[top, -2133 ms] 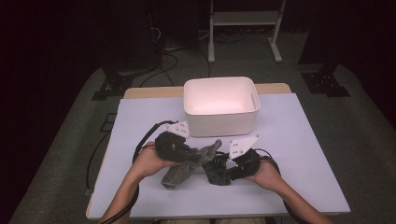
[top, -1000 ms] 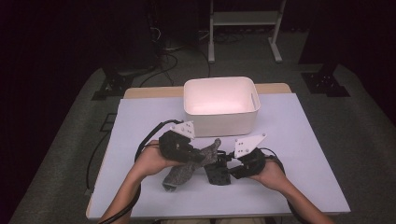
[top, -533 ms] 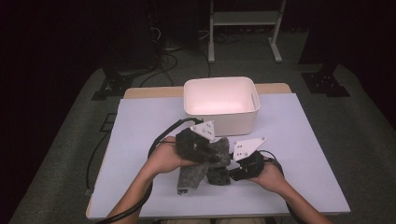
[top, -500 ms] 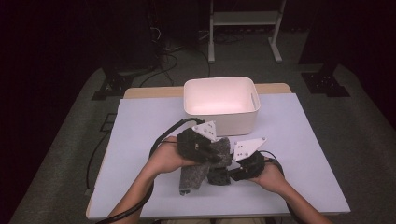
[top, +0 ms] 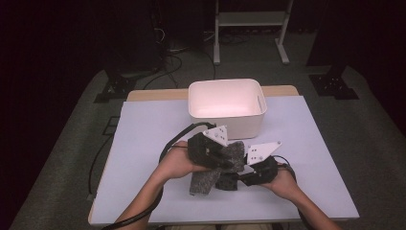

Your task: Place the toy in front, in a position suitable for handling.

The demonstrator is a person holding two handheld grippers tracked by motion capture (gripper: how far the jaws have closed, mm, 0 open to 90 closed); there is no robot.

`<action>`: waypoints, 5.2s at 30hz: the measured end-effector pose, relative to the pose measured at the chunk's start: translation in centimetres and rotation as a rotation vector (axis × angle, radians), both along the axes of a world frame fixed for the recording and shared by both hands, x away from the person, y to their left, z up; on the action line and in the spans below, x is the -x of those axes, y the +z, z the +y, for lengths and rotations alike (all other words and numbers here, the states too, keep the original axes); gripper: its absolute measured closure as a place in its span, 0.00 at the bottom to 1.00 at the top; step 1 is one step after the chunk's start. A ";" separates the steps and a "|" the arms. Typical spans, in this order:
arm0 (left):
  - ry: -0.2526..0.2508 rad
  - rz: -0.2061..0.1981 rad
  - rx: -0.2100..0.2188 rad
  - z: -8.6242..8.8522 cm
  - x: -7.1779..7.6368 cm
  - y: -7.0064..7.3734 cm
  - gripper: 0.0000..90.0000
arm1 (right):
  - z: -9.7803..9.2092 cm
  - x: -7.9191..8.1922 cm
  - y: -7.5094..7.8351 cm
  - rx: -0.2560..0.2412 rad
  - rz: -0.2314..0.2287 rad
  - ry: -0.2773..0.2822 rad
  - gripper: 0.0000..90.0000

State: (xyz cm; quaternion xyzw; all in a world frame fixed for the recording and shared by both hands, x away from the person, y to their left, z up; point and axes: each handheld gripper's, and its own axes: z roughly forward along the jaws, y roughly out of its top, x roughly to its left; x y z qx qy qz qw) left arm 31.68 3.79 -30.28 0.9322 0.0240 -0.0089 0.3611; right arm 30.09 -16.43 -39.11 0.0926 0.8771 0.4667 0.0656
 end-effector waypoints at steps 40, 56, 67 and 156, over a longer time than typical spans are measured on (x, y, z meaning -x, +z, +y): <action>0.117 0.166 0.146 5.5 -1.9 -5.2 0.90 | -1.1 -0.6 0.9 0.081 0.052 0.013 0.61; 0.054 0.211 0.072 2.5 -1.4 -7.7 0.90 | 0.2 0.0 1.3 0.207 0.020 0.050 0.63; 0.079 0.207 0.094 3.7 -1.6 -7.2 0.90 | 0.9 -0.2 1.5 0.195 0.019 0.056 0.63; 0.176 0.144 -0.023 6.1 -2.4 -7.0 0.90 | 1.3 -1.8 -3.7 0.152 0.126 0.032 0.42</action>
